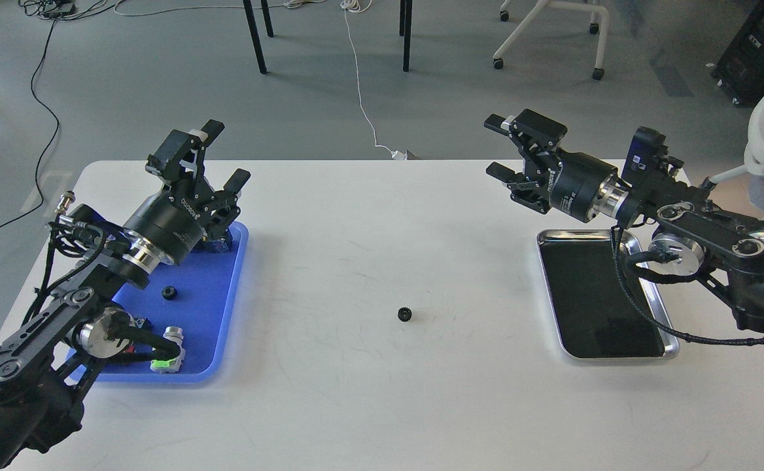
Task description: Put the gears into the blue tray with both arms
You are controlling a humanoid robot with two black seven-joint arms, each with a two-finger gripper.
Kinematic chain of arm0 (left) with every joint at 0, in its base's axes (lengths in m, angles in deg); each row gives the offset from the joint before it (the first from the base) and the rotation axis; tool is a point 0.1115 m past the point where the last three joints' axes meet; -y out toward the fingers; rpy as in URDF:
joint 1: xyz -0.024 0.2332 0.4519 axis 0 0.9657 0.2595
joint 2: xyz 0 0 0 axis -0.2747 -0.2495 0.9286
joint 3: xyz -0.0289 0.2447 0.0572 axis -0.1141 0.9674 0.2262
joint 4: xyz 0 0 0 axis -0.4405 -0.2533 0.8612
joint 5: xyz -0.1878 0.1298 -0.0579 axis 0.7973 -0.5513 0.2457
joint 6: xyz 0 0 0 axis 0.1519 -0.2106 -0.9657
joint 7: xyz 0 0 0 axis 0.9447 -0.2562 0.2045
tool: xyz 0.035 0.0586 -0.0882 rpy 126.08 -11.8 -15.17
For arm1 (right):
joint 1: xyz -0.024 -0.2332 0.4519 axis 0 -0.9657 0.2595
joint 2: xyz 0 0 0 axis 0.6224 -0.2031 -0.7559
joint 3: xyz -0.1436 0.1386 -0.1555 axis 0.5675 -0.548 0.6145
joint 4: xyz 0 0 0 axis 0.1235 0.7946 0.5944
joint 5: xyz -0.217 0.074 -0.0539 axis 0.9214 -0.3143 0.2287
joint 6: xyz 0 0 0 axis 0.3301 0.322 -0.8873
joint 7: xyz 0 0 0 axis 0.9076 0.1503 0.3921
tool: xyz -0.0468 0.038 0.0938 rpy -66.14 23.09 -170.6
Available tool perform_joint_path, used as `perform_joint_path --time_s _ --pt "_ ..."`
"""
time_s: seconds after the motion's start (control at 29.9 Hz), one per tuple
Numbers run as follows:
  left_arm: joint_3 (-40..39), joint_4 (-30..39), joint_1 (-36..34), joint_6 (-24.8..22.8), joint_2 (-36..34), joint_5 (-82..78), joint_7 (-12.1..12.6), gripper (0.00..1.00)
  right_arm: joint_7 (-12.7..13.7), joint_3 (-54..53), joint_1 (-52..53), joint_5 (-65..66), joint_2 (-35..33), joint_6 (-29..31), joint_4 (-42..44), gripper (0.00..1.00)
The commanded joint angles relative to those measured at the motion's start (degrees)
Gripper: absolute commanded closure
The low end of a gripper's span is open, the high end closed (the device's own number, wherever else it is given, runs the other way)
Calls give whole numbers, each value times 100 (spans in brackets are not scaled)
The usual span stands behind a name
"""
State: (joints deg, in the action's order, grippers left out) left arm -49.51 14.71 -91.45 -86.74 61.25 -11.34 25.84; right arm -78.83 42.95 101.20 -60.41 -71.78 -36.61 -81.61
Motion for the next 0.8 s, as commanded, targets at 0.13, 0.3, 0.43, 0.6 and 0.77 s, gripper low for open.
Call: perform_joint_path --time_s 0.13,0.3,0.43,0.6,0.77 --pt "1 0 113 5 93 -13 21 2 -1 -780 -986 -1562 -514 314 -4 5" --pt "89 -8 113 58 111 -66 -128 2 -1 -789 -1268 -1800 -743 314 -4 5" --pt "124 -8 -9 67 6 -188 -708 2 -1 -832 -1453 -1818 -866 314 5 4" --pt "517 105 -553 -266 -311 -1767 -779 2 -1 -833 -1558 -1888 -884 314 14 4" --pt "2423 360 -1853 -346 -355 -4578 -893 2 -1 -833 -1558 -1888 -883 314 23 4"
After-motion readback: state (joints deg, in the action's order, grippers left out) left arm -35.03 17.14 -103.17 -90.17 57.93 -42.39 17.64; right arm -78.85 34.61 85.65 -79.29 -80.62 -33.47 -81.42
